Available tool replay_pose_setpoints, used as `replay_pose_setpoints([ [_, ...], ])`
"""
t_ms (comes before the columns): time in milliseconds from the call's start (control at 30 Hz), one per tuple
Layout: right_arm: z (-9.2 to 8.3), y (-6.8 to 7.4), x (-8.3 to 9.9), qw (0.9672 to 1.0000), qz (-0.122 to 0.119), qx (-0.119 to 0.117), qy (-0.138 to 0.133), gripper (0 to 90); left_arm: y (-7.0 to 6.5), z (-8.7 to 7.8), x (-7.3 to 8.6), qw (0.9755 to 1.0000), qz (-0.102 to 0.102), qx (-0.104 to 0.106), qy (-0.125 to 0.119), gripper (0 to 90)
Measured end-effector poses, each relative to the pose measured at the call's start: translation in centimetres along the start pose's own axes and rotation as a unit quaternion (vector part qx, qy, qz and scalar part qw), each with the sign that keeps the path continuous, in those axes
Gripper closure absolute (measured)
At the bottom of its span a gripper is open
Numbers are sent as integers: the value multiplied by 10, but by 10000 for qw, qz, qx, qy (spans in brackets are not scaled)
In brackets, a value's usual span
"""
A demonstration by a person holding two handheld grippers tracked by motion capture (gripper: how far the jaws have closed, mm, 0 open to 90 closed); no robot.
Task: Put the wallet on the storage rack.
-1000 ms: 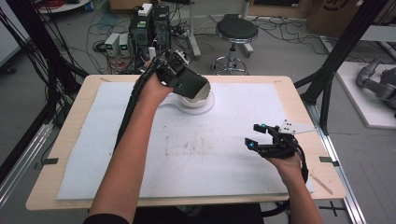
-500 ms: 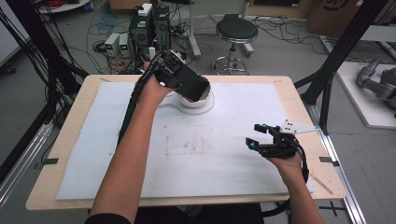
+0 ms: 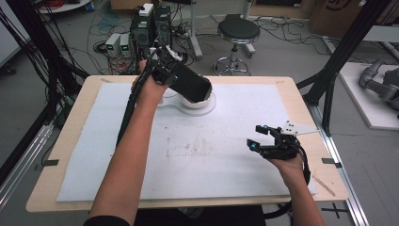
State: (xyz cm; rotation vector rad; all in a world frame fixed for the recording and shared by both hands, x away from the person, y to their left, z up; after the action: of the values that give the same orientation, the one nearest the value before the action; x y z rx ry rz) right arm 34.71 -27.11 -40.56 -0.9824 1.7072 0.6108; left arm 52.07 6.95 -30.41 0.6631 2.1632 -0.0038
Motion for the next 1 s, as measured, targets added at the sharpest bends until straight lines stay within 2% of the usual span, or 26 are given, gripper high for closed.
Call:
replay_pose_setpoints([
  [67, 0, 0, 0, 10000, -13, -10, 2, 264, 0, 3, 0, 9999, 5, -138, 8, 676],
  [133, 0, -1, 0, 10000, -11, -12, -15, 264, 2, 6, 1, 9999, -21, -155, 17, 668],
  [233, 0, -1, 0, 10000, 31, -30, -19, 264, 4, 6, 1, 10000, -69, -27, -3, 663],
  [367, 0, -2, 0, 10000, 34, -31, -17, 264, 5, 2, 1, 9999, -120, 89, -67, 601],
  [400, 0, -1, 0, 10000, 15, -21, -24, 264, 4, -1, 2, 9993, -221, 263, -172, 581],
  [500, -2, -1, -1, 10000, 8, -1, -72, 264, 6, -8, 3, 9990, -252, 286, -233, 556],
  [633, -5, -1, -2, 9999, 8, 48, -89, 264, 9, -21, 6, 9969, -413, 517, -426, 525],
  [667, -5, -2, -3, 9999, -10, 61, -96, 264, 10, -25, 7, 9955, -505, 633, -486, 525],
  [700, -5, -2, -3, 9999, -19, 80, -89, 264, 10, -29, 8, 9933, -639, 777, -567, 525],
  [767, -5, -3, -2, 9999, -38, 135, -70, 263, 11, -37, 13, 9890, -779, 1035, -712, 525],
  [933, -8, -6, -3, 9994, -26, 332, -39, 250, 13, -58, 30, 9814, -891, 1366, -1010, 490],
  [1000, -9, -7, -3, 9992, 9, 391, -51, 243, 13, -64, 37, 9773, -944, 1555, -1085, 463],
])
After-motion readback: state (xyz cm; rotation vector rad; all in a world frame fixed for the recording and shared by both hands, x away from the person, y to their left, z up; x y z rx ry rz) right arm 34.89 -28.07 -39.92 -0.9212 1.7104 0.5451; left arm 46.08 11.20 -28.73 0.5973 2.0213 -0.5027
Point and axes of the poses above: each handheld gripper's, and its own axes: z roughly forward along the jaws, x roughly out of its underside, y roughly to its left, the point moved 5 cm from there along z, roughly forward along the jaws, and after that the axes turned 12 degrees about -z, right-handed, at the moved point
